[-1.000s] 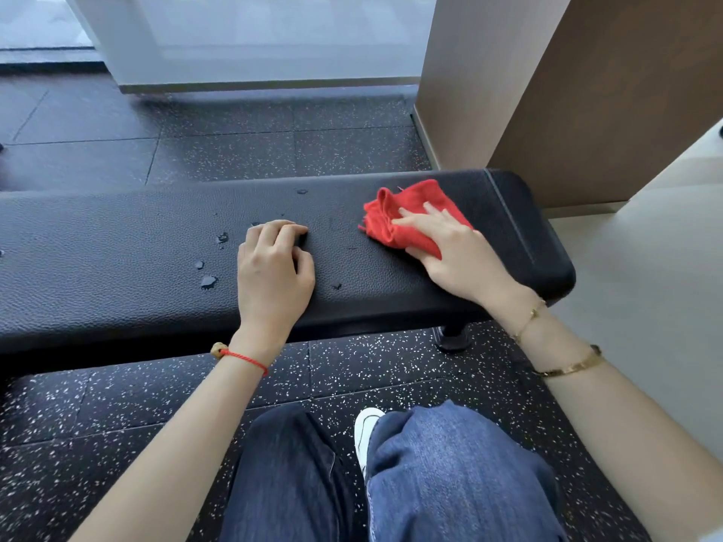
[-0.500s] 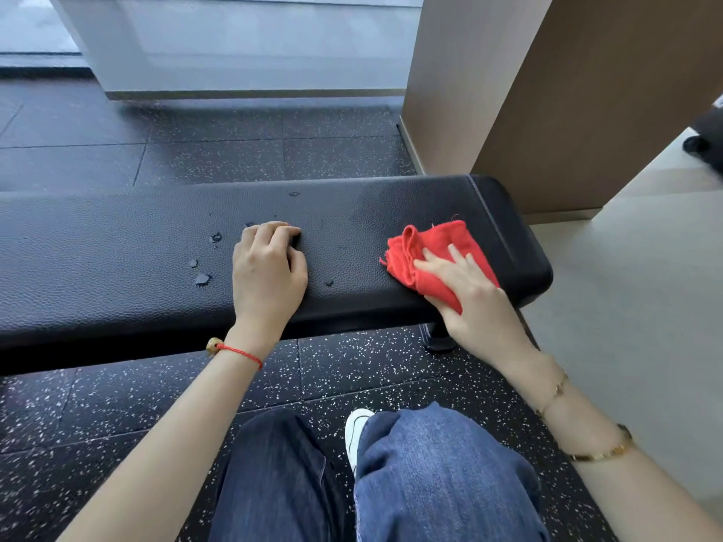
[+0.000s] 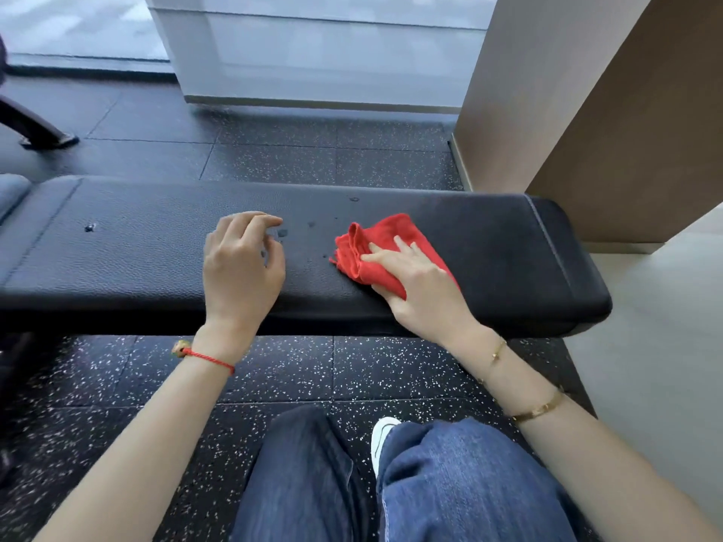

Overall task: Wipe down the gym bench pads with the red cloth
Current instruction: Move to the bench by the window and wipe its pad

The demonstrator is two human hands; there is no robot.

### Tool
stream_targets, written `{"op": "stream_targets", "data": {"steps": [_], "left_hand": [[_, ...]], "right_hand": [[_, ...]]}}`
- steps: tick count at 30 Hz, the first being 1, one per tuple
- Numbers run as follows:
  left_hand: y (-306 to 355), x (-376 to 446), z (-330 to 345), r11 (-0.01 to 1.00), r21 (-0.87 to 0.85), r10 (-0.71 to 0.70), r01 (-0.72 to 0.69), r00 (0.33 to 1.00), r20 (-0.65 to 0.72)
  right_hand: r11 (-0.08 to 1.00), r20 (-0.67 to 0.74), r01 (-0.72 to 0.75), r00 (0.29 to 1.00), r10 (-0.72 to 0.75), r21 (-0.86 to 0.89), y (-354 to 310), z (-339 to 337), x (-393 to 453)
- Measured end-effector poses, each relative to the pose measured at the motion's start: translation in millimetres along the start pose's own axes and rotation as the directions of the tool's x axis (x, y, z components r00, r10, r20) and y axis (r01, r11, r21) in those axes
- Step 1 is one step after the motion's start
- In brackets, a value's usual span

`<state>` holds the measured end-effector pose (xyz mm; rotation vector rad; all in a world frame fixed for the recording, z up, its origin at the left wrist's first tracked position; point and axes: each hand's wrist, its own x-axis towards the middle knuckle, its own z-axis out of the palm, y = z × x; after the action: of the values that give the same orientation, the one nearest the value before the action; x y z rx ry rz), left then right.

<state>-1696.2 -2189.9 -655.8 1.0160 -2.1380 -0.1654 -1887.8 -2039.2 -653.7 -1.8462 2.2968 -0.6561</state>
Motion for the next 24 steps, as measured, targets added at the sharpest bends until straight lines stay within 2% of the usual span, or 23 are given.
{"op": "stream_targets", "data": {"steps": [3, 8, 10, 15, 18, 20, 24], "left_hand": [[-35, 1, -7, 0.995, 0.051, -0.083, 0.083, 0.996, 0.009], [-62, -7, -4, 0.978, 0.044, -0.203, 0.203, 0.979, 0.012], [-64, -8, -2, 0.973, 0.026, -0.230, 0.230, 0.973, 0.002], [-67, -8, 0, 0.975, 0.002, -0.222, 0.222, 0.975, 0.001], [-70, -7, -1, 0.976, 0.000, -0.217, 0.217, 0.976, -0.006], [-69, -7, 0, 0.976, 0.000, -0.218, 0.218, 0.976, -0.006], [-70, -7, 2, 0.974, -0.006, -0.225, 0.225, 0.974, -0.012]], "right_hand": [[0.999, 0.010, 0.027, 1.000, -0.027, 0.040, 5, -3, -5], [0.991, -0.054, -0.135, 0.989, 0.135, -0.002, 9, -6, 51], [0.989, -0.055, -0.149, 0.987, 0.149, -0.005, -2, 1, 71], [0.996, 0.052, 0.086, 0.995, -0.087, 0.019, -29, 20, 50], [0.993, 0.054, 0.119, 0.991, -0.120, 0.026, -17, 12, 34], [0.999, 0.020, 0.046, 0.999, -0.046, -0.012, -2, 5, 45], [0.975, -0.057, -0.214, 0.976, 0.211, -0.061, 9, -2, 95]]}}
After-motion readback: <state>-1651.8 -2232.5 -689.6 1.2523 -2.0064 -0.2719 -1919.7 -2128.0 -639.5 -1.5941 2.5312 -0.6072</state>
